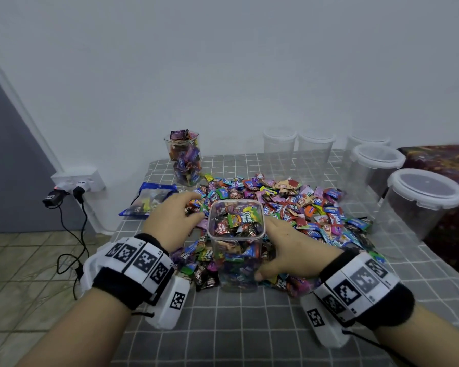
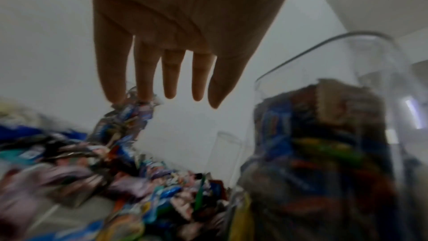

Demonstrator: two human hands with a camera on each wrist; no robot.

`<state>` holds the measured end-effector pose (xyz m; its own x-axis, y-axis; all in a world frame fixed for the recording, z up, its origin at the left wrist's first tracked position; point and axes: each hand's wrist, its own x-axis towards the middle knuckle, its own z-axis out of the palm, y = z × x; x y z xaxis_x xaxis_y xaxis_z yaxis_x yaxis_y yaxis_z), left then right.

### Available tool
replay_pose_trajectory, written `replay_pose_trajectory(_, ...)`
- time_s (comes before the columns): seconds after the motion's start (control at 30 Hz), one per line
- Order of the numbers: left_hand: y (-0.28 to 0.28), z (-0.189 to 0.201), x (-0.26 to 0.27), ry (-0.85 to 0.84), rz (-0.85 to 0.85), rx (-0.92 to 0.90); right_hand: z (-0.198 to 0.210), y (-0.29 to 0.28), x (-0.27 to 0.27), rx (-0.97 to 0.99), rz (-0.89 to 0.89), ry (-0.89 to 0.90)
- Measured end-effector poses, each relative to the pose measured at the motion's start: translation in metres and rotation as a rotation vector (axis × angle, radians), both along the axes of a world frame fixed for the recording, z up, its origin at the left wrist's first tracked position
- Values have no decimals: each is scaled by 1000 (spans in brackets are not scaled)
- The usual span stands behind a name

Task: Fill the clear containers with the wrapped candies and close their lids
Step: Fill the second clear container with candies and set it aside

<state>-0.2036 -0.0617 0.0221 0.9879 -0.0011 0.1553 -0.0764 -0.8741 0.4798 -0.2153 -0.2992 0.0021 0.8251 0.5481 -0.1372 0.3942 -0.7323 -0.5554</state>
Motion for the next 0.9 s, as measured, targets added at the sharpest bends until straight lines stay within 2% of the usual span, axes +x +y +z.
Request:
replay_pose_trajectory(0.07, 6, -12, 5, 164, 5, 103, -1, -6, 4, -174, -19, -49)
replay_pose_trajectory(0.2, 14, -33, 11, 447, 28, 276, 0, -16, 8, -396, -80, -62)
replay_pose_trajectory(0.37, 17, -46, 10, 639, -28, 224, -3, -17, 11, -590, -110, -16)
replay_pose_trajectory(0.47, 11, -44, 6, 643, -92, 259, -5, -13, 14, -631, -67, 6)
replay_pose_trajectory(0.63, -1, -38, 4, 559, -135, 354, -9, -6, 17, -687, 8, -22)
replay_pose_trajectory(0.77, -10, -31, 2, 488, -136, 455, -9, -6, 19, -630, -3, -79)
replay_pose_trajectory(0.9, -15, -28, 1, 431, -101, 464, -8, -7, 20, -562, -42, -116)
